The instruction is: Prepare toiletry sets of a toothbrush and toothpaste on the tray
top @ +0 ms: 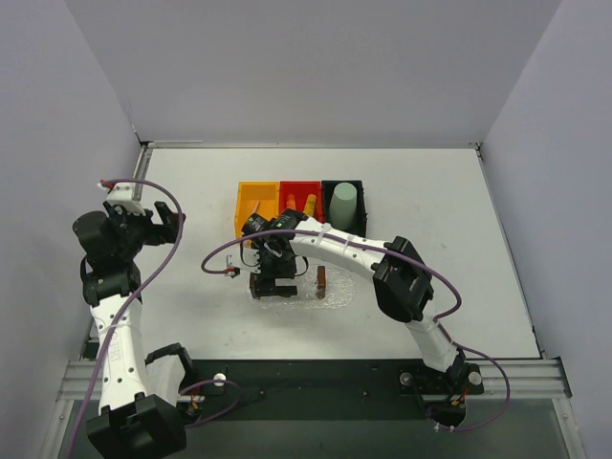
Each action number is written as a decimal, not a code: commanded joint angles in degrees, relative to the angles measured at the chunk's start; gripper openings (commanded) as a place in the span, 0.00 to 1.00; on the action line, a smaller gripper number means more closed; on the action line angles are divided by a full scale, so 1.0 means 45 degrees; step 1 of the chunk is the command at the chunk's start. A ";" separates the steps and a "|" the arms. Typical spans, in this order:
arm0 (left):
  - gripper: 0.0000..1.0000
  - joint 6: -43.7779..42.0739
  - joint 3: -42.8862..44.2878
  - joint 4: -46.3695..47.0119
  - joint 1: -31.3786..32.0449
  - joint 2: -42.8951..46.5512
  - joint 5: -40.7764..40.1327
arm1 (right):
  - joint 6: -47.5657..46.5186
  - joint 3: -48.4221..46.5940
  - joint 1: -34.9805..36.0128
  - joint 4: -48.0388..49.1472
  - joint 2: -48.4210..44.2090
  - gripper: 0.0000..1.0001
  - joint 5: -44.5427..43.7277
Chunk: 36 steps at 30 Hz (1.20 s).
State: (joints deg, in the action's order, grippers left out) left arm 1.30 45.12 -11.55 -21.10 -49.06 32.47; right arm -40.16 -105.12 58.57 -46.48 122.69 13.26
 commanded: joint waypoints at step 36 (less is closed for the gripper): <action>0.95 0.0199 0.0011 0.0555 -0.0193 0.0218 0.0695 | 0.4588 0.0158 -0.4224 0.2632 -0.3906 1.00 -0.3608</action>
State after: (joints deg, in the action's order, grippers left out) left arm 1.56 45.01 -11.44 -21.50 -48.82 33.80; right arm -25.10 -104.14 43.35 -38.59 108.07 4.95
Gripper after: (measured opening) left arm 0.953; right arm 0.999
